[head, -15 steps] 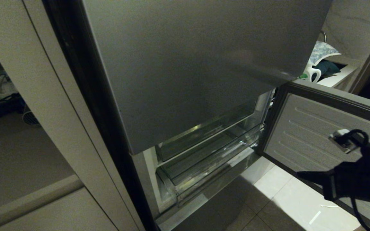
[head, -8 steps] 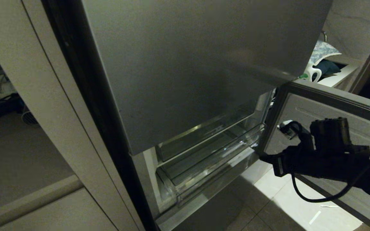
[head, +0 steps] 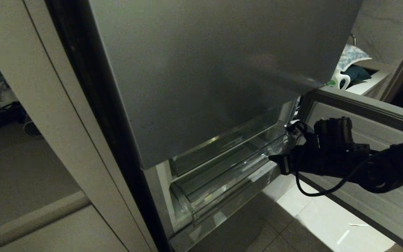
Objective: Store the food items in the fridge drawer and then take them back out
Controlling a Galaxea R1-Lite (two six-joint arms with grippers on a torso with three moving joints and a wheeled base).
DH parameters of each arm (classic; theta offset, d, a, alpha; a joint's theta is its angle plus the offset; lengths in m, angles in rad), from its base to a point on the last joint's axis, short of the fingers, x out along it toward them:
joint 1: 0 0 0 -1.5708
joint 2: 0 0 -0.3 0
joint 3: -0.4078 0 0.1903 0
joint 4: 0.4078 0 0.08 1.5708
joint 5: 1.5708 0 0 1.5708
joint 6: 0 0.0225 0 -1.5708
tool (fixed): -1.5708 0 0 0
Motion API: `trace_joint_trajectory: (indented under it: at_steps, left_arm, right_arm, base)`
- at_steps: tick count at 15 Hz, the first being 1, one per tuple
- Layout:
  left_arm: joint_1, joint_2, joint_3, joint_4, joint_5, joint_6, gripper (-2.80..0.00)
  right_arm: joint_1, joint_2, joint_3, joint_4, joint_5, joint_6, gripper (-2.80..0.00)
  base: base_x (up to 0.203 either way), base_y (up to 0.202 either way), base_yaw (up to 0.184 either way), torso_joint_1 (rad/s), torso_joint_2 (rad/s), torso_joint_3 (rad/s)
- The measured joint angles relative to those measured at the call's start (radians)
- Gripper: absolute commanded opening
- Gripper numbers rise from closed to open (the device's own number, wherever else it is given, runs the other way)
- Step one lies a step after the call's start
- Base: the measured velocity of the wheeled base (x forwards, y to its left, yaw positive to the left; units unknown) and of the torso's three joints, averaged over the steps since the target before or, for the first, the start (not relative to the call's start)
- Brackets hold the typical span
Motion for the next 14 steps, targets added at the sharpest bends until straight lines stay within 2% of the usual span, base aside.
trace_joint_trajectory:
  at_steps: [10,14]
  left_arm:
    - [0.0,0.0,0.0,0.0,0.0,0.0,-2.8]
    - [0.0,0.0,0.0,0.0,0.0,0.0,-2.8]
  right_arm:
    - [0.013,0.184,-0.234,0.001,-0.027,-0.036,-2.8]
    - [0.013,0.227,-0.289,-0.001,-0.026,-0.036,-2.8]
  base:
    - [0.0,0.0,0.0,0.0,0.0,0.0]
    - [0.0,0.0,0.0,0.0,0.0,0.0]
